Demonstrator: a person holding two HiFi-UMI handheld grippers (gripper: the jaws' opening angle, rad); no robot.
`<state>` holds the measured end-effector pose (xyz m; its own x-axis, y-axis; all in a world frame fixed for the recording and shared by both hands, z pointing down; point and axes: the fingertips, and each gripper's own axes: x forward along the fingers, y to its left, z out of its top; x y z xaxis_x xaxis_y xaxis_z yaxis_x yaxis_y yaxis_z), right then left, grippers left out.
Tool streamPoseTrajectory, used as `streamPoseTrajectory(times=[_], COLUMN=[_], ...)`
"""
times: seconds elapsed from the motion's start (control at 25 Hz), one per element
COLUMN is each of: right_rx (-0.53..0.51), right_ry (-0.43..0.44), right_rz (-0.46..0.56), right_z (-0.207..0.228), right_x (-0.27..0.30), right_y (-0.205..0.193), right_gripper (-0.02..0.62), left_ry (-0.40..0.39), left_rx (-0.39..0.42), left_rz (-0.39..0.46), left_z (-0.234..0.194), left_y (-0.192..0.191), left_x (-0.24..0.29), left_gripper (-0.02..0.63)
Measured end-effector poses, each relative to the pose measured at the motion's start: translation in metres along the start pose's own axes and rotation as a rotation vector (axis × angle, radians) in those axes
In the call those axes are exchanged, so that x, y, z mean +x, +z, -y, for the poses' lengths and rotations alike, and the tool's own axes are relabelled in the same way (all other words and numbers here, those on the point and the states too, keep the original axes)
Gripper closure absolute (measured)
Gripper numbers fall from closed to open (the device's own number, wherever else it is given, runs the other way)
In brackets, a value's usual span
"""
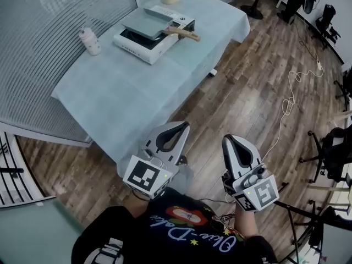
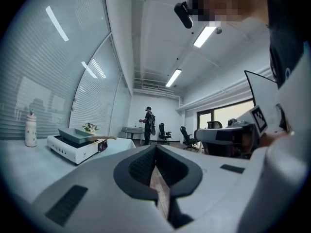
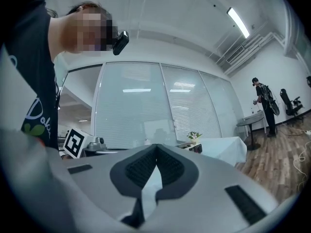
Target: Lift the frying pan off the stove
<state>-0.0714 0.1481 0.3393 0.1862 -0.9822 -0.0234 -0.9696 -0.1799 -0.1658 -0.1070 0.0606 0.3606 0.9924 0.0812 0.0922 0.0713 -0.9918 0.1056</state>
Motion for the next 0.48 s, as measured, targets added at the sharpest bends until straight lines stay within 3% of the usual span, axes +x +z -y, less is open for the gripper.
streamPoseTrajectory(times=[0.48], right_rx=[0.001], right_ry=[0.056], right_rz=[-0.023], right_z=[0.033], right_x=[0.057], right_y=[-0.002], right_gripper=[0.595], left_ry=[0.036], left_rx=[-0.056], left_rz=[0.004], left_z=[-0.046], left_y=[-0.008], left_x=[0.033], left_gripper=[0.602])
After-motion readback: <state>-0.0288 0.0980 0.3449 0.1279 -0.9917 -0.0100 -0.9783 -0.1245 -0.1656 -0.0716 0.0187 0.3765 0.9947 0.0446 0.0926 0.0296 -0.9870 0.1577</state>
